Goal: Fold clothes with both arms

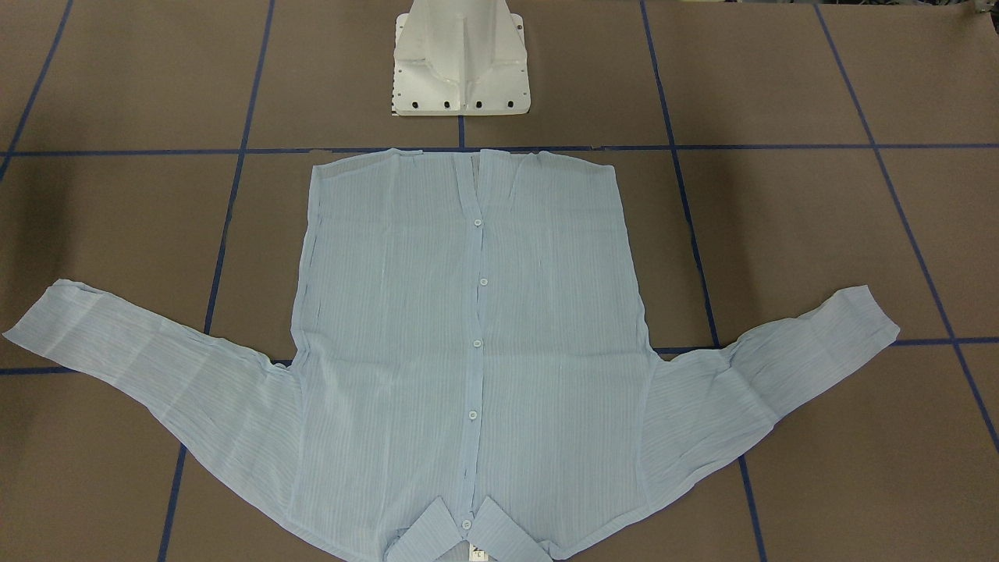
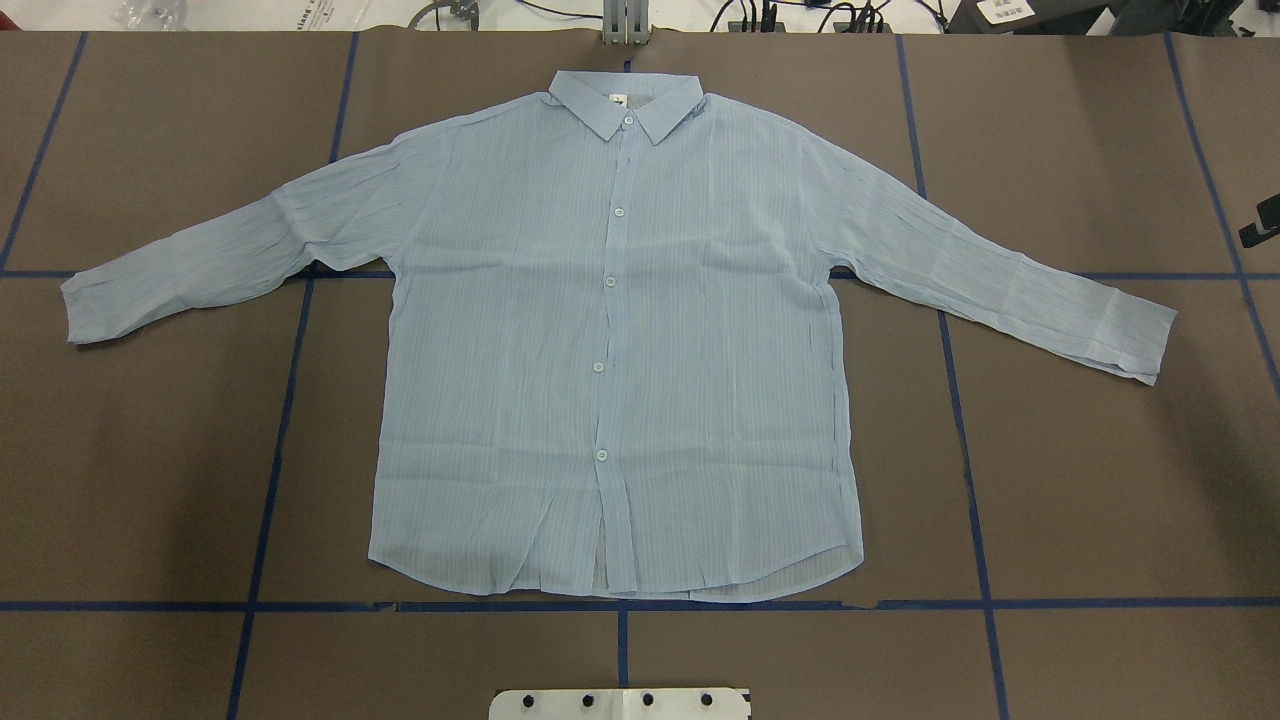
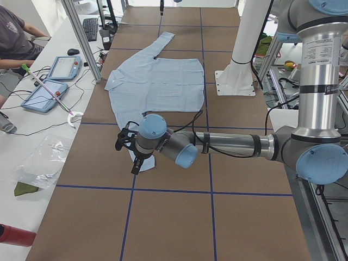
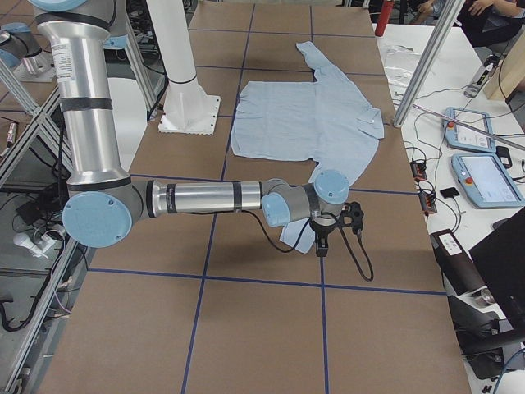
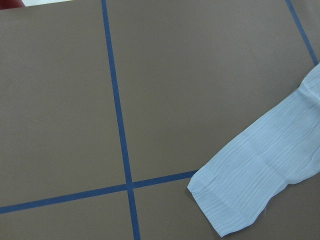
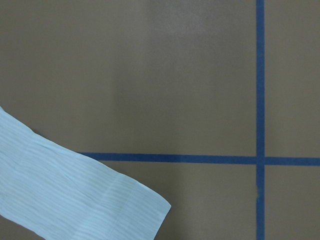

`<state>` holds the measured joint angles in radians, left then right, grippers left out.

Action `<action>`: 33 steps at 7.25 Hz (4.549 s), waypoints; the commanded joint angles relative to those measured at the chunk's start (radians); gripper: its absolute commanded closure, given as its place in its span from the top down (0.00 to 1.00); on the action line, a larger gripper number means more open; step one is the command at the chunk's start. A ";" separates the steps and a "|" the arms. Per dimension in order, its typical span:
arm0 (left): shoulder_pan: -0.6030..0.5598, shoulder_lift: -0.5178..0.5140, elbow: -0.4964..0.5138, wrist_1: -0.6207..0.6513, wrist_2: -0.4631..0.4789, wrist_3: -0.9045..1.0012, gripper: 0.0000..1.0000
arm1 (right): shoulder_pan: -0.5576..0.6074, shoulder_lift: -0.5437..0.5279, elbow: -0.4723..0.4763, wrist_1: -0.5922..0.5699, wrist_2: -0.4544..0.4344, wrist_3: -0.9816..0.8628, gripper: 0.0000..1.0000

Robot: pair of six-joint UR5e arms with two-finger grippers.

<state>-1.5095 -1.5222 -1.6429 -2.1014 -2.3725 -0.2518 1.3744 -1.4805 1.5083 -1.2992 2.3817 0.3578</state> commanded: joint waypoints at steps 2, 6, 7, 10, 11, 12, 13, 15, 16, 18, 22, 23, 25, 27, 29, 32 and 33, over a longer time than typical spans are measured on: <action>0.002 -0.003 -0.001 -0.002 -0.002 0.002 1.00 | -0.044 0.015 -0.046 0.020 -0.007 0.076 0.99; 0.006 -0.003 0.009 -0.039 0.007 0.002 1.00 | -0.057 0.025 -0.085 0.021 -0.006 0.085 0.98; 0.006 -0.003 0.008 -0.038 0.007 0.005 1.00 | -0.061 0.028 -0.092 0.021 -0.007 0.101 0.98; 0.006 -0.003 0.006 -0.040 0.006 -0.003 1.00 | -0.097 0.054 -0.120 0.023 -0.007 0.133 0.96; 0.006 -0.003 0.006 -0.040 0.006 -0.003 1.00 | -0.098 0.054 -0.126 0.075 -0.012 0.139 0.96; 0.006 -0.003 0.008 -0.040 0.006 -0.003 1.00 | -0.110 0.055 -0.208 0.245 -0.033 0.235 0.96; 0.006 -0.003 0.008 -0.040 0.006 -0.003 1.00 | -0.127 0.054 -0.264 0.396 -0.042 0.348 0.96; 0.006 -0.004 0.008 -0.040 0.006 -0.003 1.00 | -0.143 0.046 -0.281 0.428 -0.041 0.381 0.92; 0.006 -0.004 0.006 -0.039 0.006 -0.003 1.00 | -0.144 0.046 -0.281 0.426 -0.036 0.391 0.92; 0.006 -0.004 0.005 -0.040 0.006 -0.003 1.00 | -0.158 0.039 -0.283 0.426 -0.032 0.391 0.92; 0.006 -0.004 0.002 -0.038 0.006 -0.003 1.00 | -0.176 0.036 -0.295 0.426 -0.032 0.395 0.83; 0.006 -0.004 0.002 -0.038 0.006 -0.003 1.00 | -0.178 0.036 -0.296 0.425 -0.032 0.395 0.80; 0.006 -0.004 0.003 -0.038 0.006 -0.003 1.00 | -0.178 0.031 -0.299 0.425 -0.032 0.395 0.55; 0.006 -0.004 0.003 -0.038 0.006 -0.003 1.00 | -0.178 0.031 -0.300 0.425 -0.030 0.397 0.17; 0.006 -0.004 0.005 -0.040 0.007 -0.003 1.00 | -0.181 0.045 -0.295 0.420 -0.026 0.397 0.00; 0.006 -0.004 0.005 -0.038 0.007 -0.003 1.00 | -0.175 0.037 -0.213 0.420 0.077 0.431 0.00; 0.006 -0.004 0.008 -0.040 0.007 -0.003 1.00 | -0.175 0.032 -0.141 0.419 0.076 0.434 0.00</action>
<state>-1.5033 -1.5263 -1.6374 -2.1404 -2.3659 -0.2546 1.1975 -1.4412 1.2902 -0.8796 2.4375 0.7829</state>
